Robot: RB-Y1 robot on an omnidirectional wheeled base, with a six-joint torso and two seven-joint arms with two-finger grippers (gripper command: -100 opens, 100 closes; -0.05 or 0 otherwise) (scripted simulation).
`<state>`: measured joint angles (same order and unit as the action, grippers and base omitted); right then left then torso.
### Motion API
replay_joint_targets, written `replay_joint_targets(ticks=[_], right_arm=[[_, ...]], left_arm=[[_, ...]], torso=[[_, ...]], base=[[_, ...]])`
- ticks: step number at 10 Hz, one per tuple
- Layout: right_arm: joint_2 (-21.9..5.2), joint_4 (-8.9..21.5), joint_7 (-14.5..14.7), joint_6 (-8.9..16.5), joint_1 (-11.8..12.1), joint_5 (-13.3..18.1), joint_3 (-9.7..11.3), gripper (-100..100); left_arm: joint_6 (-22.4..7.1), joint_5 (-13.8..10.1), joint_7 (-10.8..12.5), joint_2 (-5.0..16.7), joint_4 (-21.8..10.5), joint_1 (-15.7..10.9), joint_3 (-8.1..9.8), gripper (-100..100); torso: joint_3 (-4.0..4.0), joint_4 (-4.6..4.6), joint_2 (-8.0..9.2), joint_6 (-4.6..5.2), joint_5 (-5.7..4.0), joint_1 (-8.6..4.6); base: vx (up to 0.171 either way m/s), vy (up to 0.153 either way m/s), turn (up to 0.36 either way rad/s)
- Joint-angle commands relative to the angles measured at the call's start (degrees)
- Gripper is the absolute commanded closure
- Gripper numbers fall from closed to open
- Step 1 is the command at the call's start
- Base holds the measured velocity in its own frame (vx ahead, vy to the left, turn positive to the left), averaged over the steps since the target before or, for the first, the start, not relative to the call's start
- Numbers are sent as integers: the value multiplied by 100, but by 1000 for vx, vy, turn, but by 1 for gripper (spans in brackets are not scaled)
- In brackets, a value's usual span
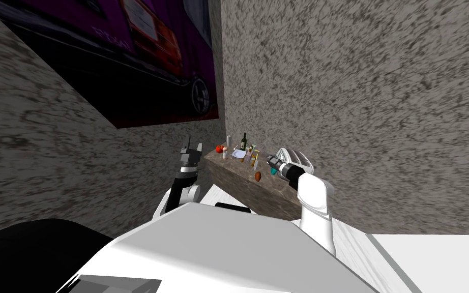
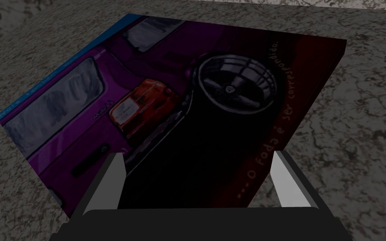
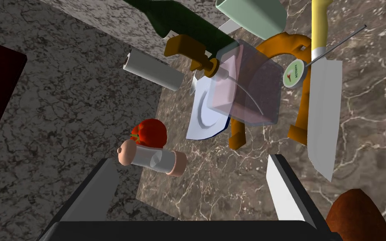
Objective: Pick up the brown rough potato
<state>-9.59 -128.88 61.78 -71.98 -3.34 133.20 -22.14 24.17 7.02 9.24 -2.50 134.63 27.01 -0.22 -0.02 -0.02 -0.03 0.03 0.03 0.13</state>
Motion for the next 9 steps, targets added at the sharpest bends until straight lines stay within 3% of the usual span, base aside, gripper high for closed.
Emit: replay_joint_targets(ticks=[1, 2, 3, 5, 6, 9], right_arm=[[-9, 63, 213, -283, -48, 286, -154, -100], [-9, 63, 213, -283, -48, 509, -154, -100], [20, 130, 397, -495, -68, 691, -251, -100], [20, 130, 397, -495, -68, 946, -251, -100], [55, 199, 571, -700, -80, 1138, -343, -100], [99, 268, 733, -898, -85, 1662, -430, -100]], left_arm=[[0, 0, 0, 0, 0, 0, 0, 0], [0, 0, 0, 0, 0, 0, 0, 0], [0, 0, 0, 0, 0, 0, 0, 0], [0, 0, 0, 0, 0, 0, 0, 0], [0, 0, 0, 0, 0, 0, 0, 0], [0, 0, 0, 0, 0, 0, 0, 0]], torso=[[0, 0, 0, 0, 0, 0], [0, 0, 0, -1, 1, 5], [0, 0, 0, 0, 1, 3], [-1, 0, -1, 0, 1, 5], [2, 1, 3, 1, -1, -6], [-1, 0, -2, -1, 0, 1]], base=[[12, 51, 74], [15, 46, 41], [25, 64, 83], [10, 33, 15], [13, 32, 72], [17, 43, 55]])
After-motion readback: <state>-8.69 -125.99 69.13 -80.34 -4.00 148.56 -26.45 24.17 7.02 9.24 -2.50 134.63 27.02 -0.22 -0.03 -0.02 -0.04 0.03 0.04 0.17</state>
